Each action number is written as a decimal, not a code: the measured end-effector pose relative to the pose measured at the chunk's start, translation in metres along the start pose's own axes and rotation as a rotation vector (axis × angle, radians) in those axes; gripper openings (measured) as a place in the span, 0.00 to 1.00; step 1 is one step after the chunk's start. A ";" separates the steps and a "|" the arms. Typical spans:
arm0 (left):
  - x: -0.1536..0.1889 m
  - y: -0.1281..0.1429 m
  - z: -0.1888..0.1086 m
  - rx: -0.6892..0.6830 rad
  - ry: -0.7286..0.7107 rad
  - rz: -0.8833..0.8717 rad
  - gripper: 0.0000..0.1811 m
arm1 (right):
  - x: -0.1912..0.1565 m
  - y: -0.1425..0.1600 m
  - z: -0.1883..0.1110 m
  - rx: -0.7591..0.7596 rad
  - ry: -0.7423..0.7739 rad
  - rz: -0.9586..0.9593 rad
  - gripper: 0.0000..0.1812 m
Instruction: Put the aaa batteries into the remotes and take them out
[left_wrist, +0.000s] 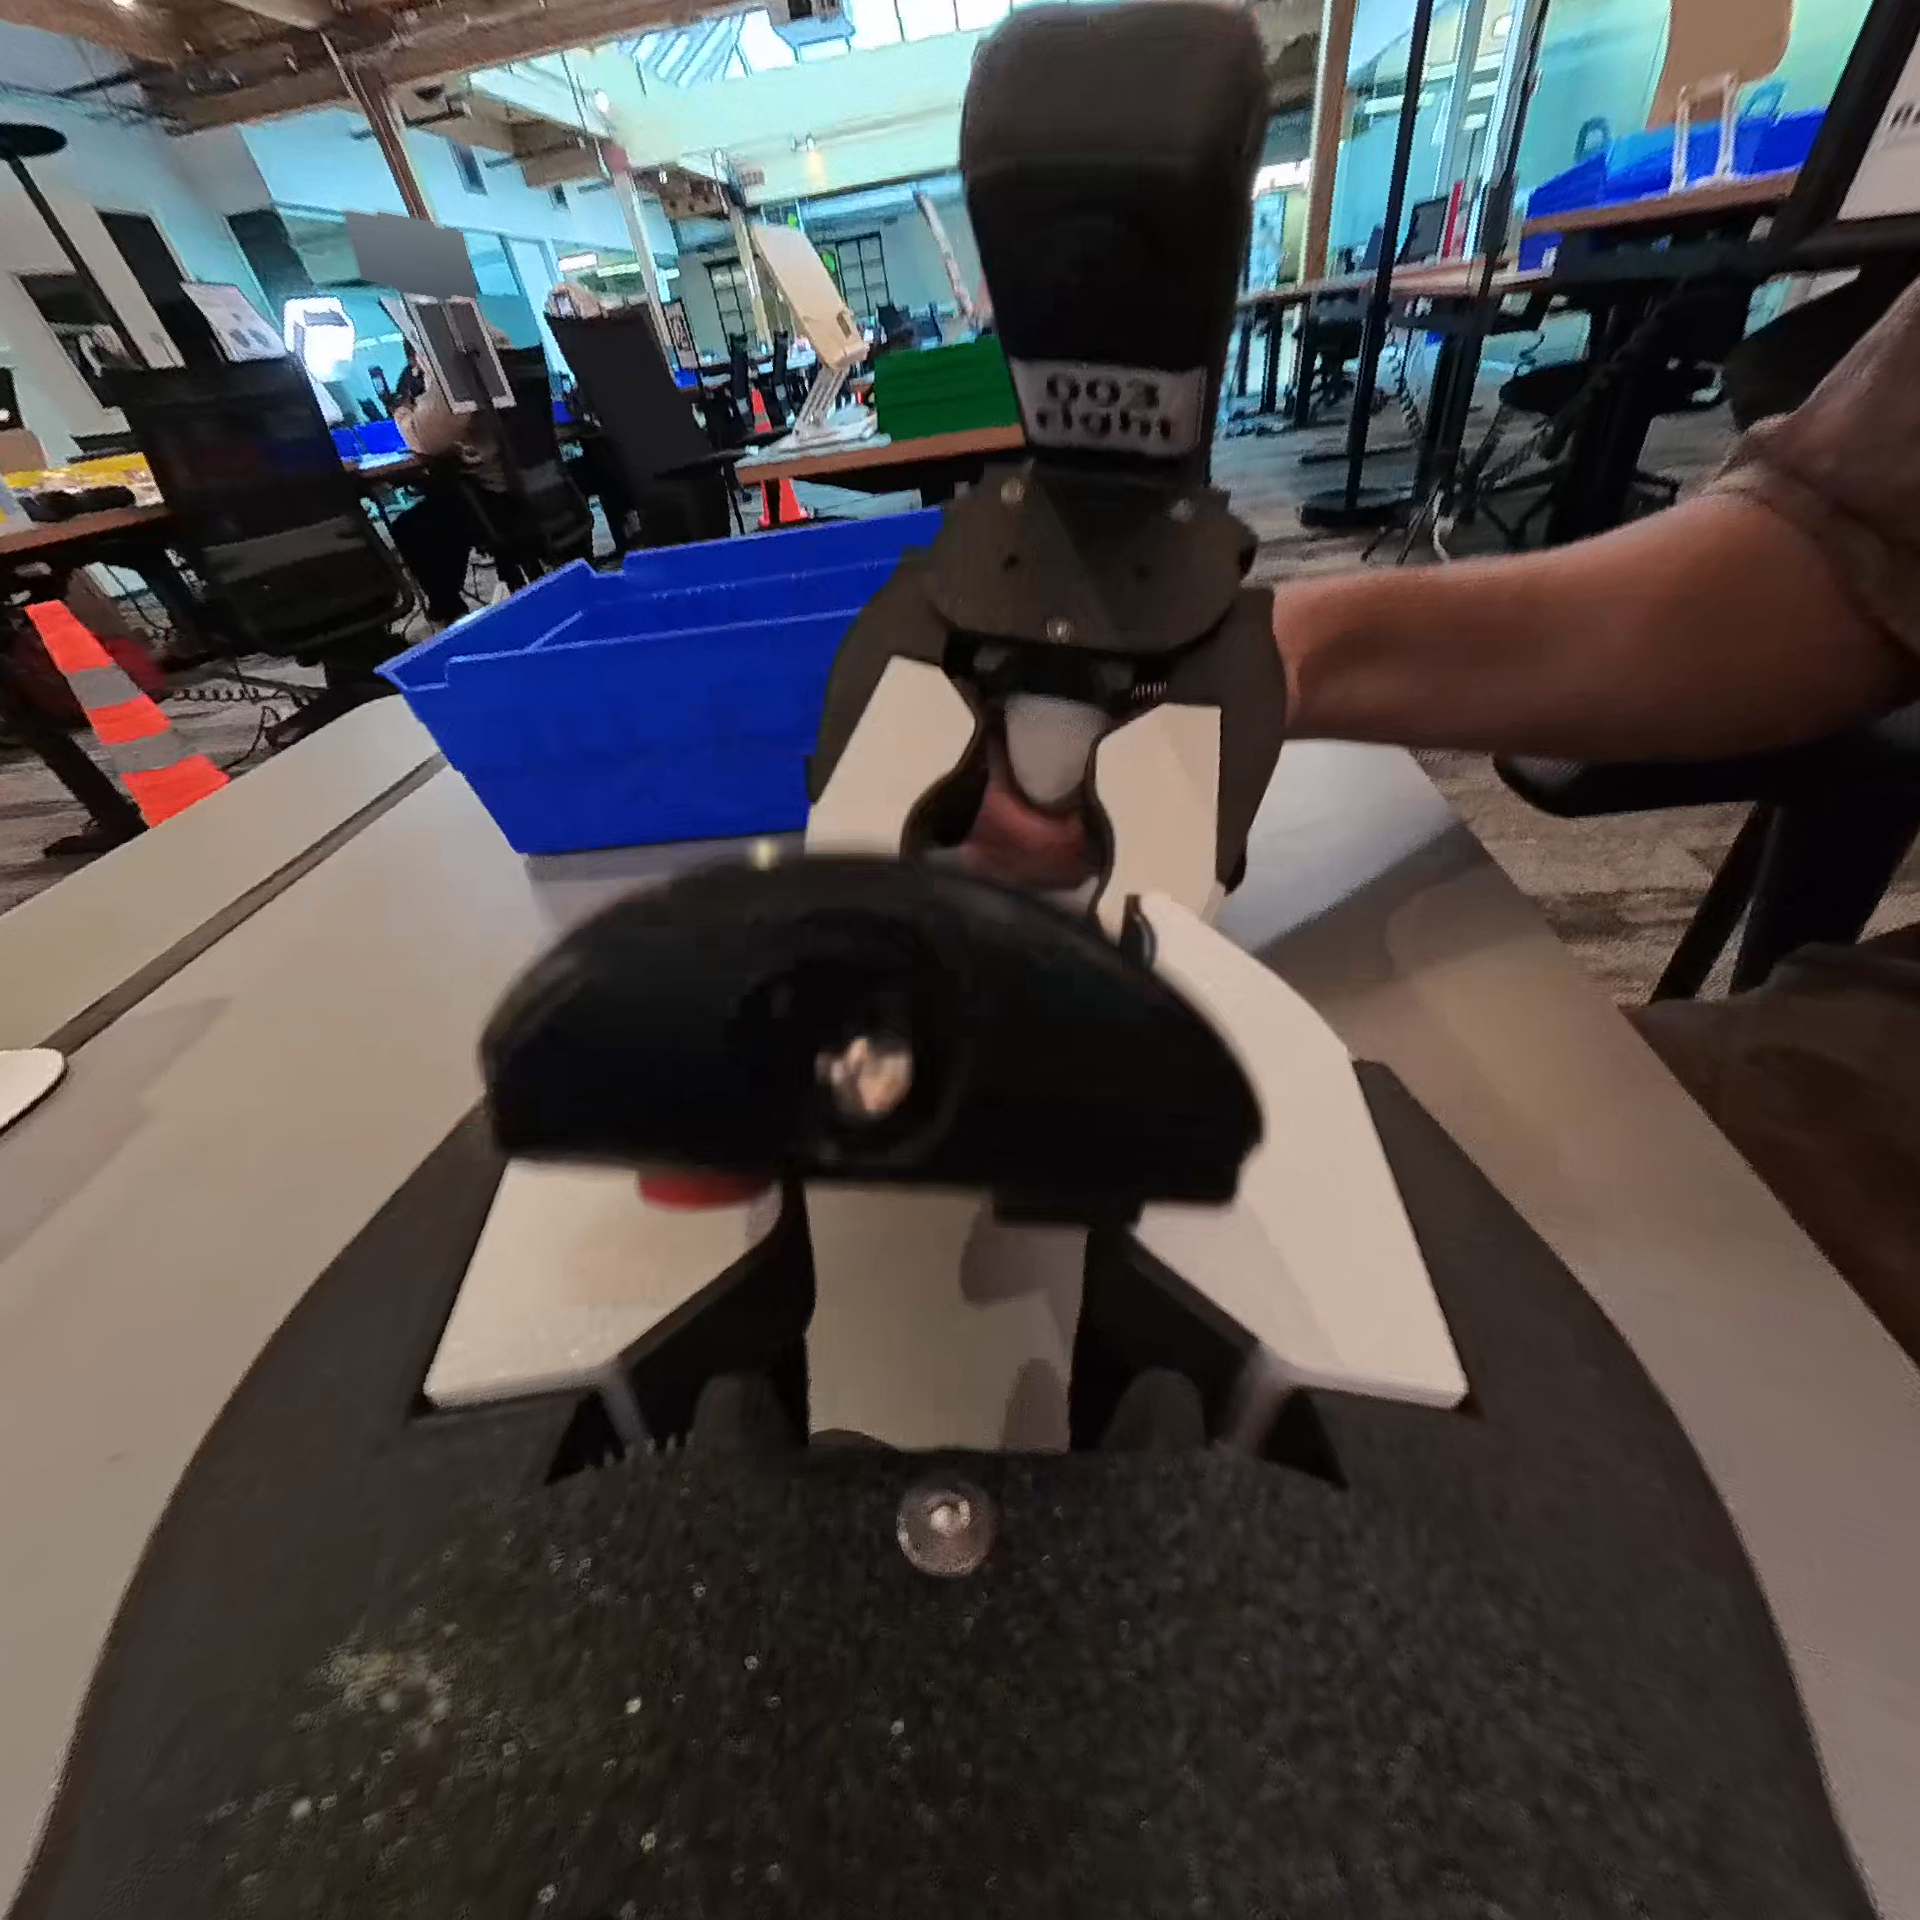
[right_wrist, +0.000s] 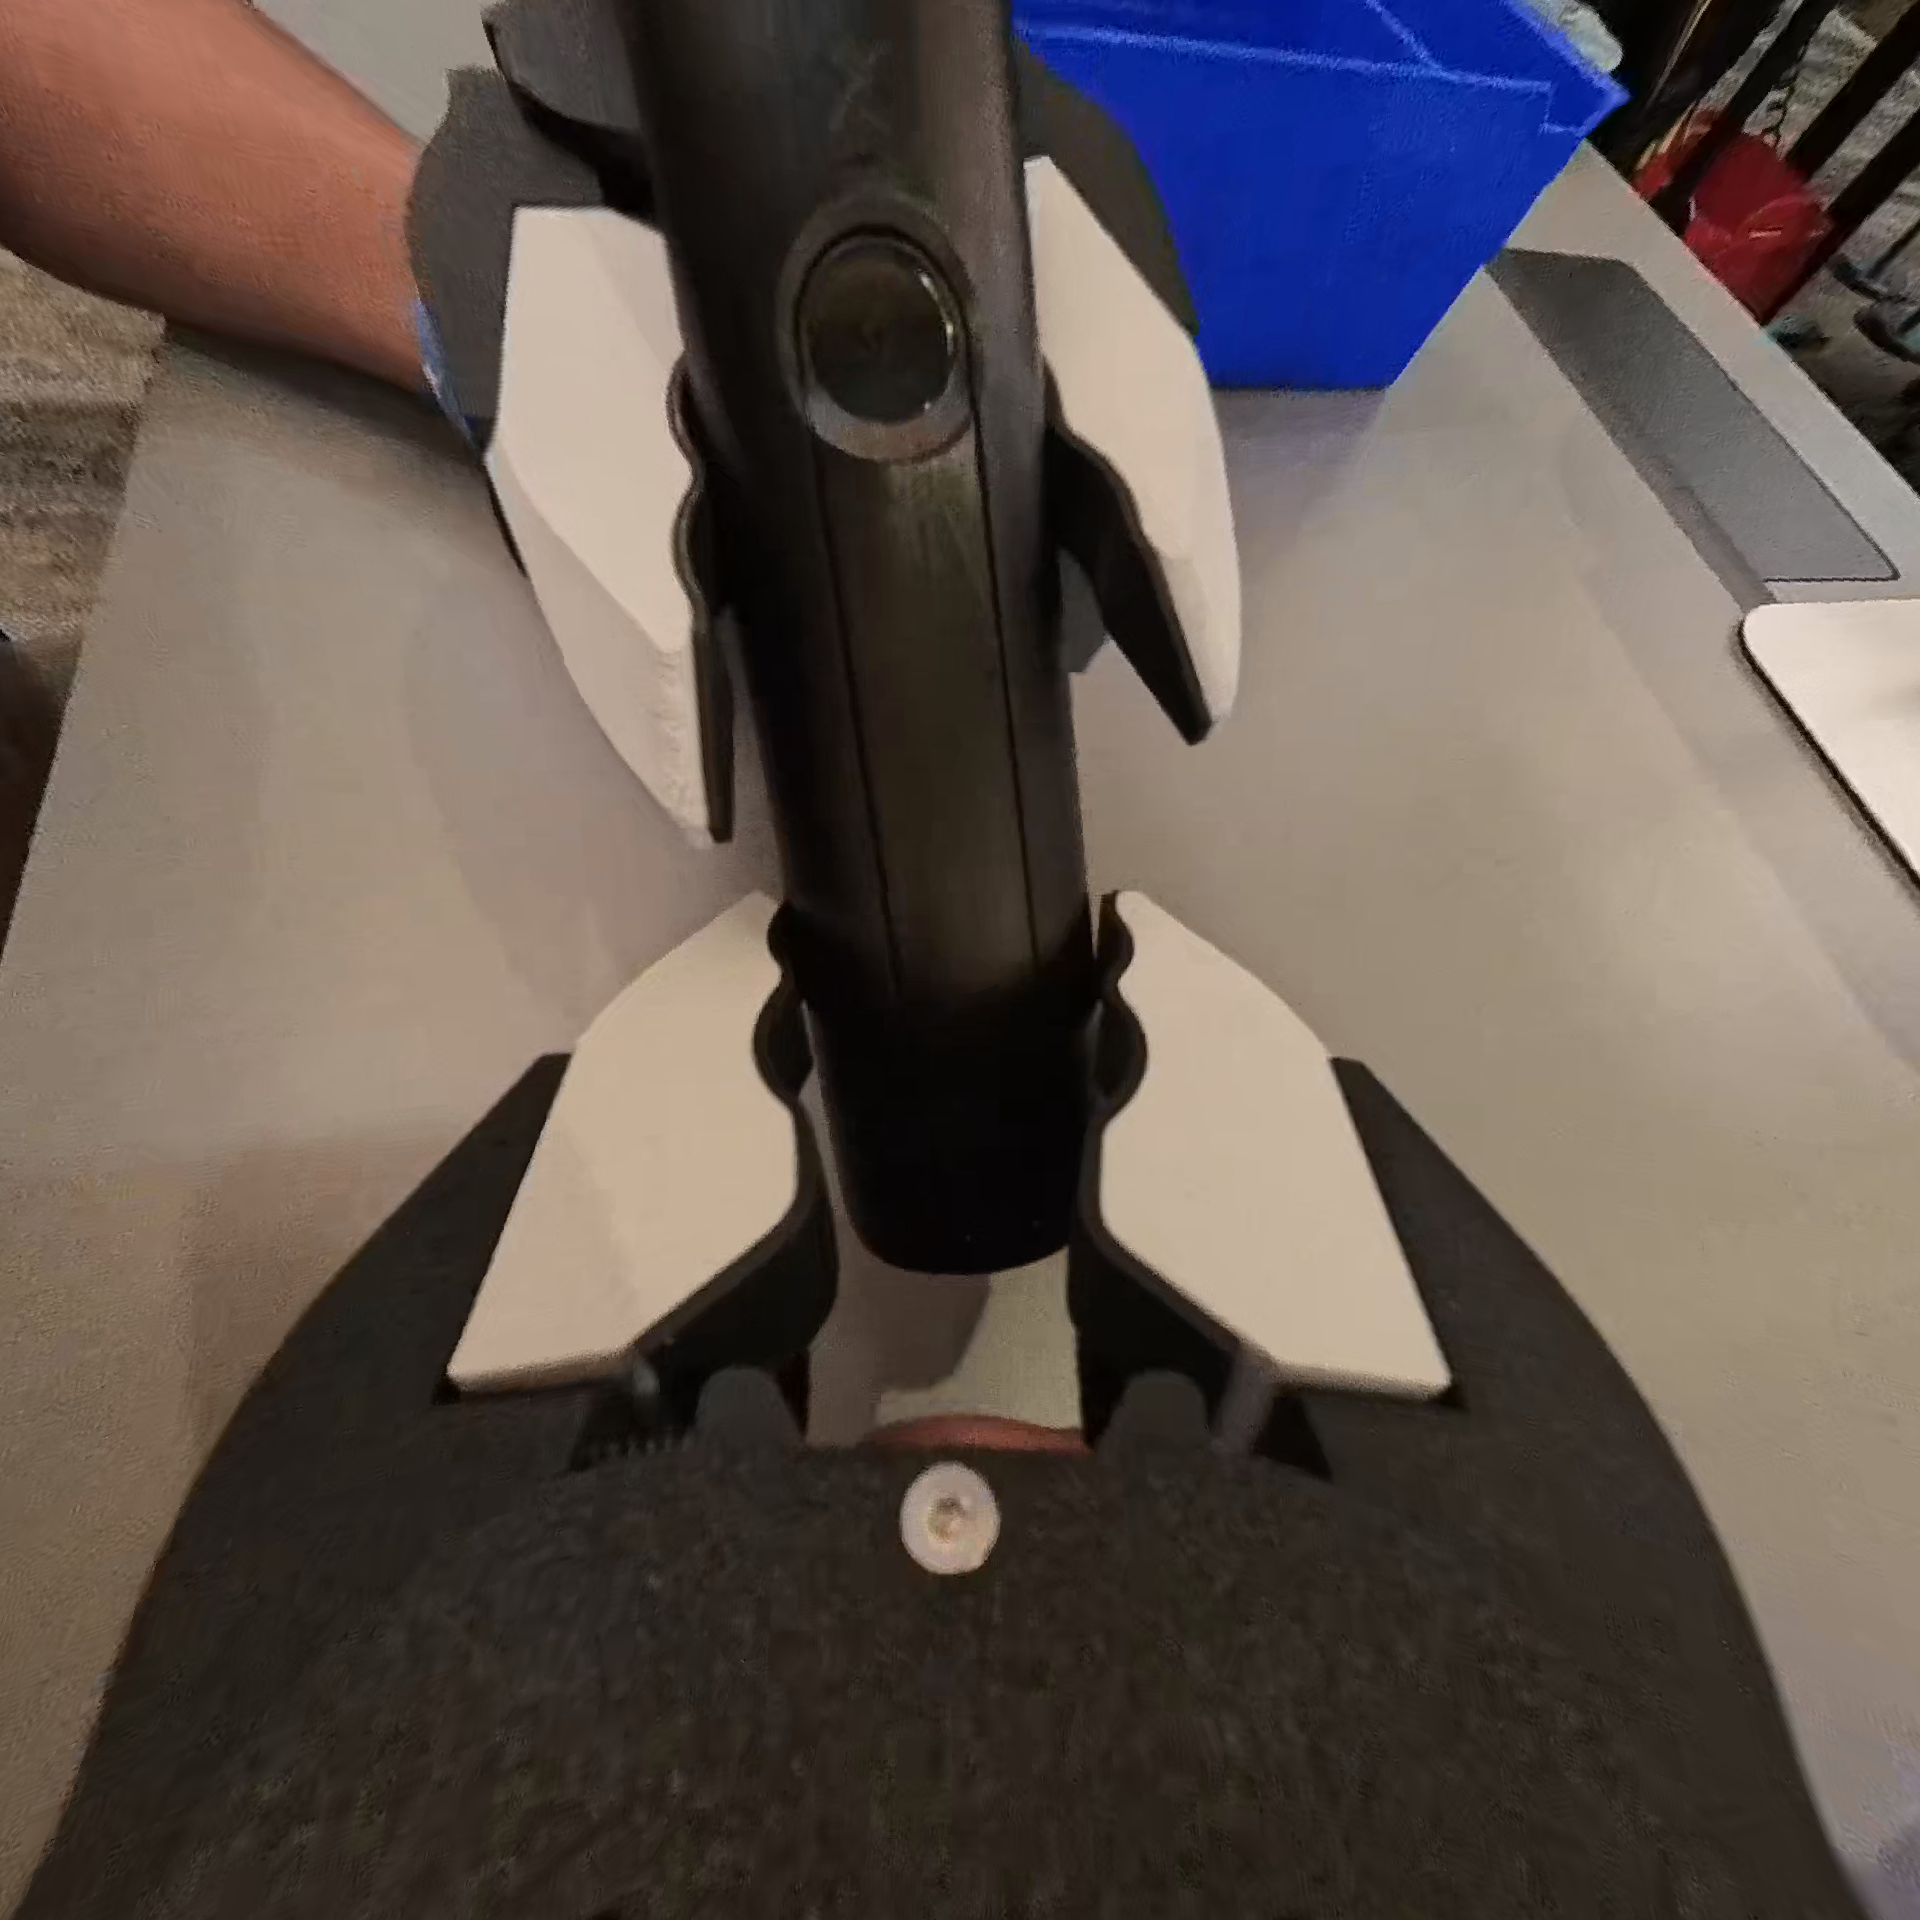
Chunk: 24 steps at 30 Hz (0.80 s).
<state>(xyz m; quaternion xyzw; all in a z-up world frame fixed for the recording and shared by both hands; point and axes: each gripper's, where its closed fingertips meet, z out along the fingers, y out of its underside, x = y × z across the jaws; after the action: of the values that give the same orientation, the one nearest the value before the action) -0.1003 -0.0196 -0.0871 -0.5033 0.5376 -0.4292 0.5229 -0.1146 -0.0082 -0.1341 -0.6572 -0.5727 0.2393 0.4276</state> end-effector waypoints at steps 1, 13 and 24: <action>0.000 0.003 0.001 -0.019 0.000 0.002 0.34 | 0.001 0.002 -0.002 -0.024 0.008 -0.022 0.29; -0.005 0.024 -0.008 -0.236 0.023 0.019 0.40 | 0.014 0.033 -0.030 -0.260 0.030 -0.098 0.28; -0.002 0.030 -0.007 -0.272 0.035 0.026 0.42 | 0.013 0.041 -0.037 -0.334 0.023 -0.109 0.28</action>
<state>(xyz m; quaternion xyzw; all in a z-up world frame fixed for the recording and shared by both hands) -0.1101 -0.0141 -0.1163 -0.5548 0.6066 -0.3542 0.4459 -0.0599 -0.0059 -0.1466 -0.6896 -0.6345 0.1099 0.3312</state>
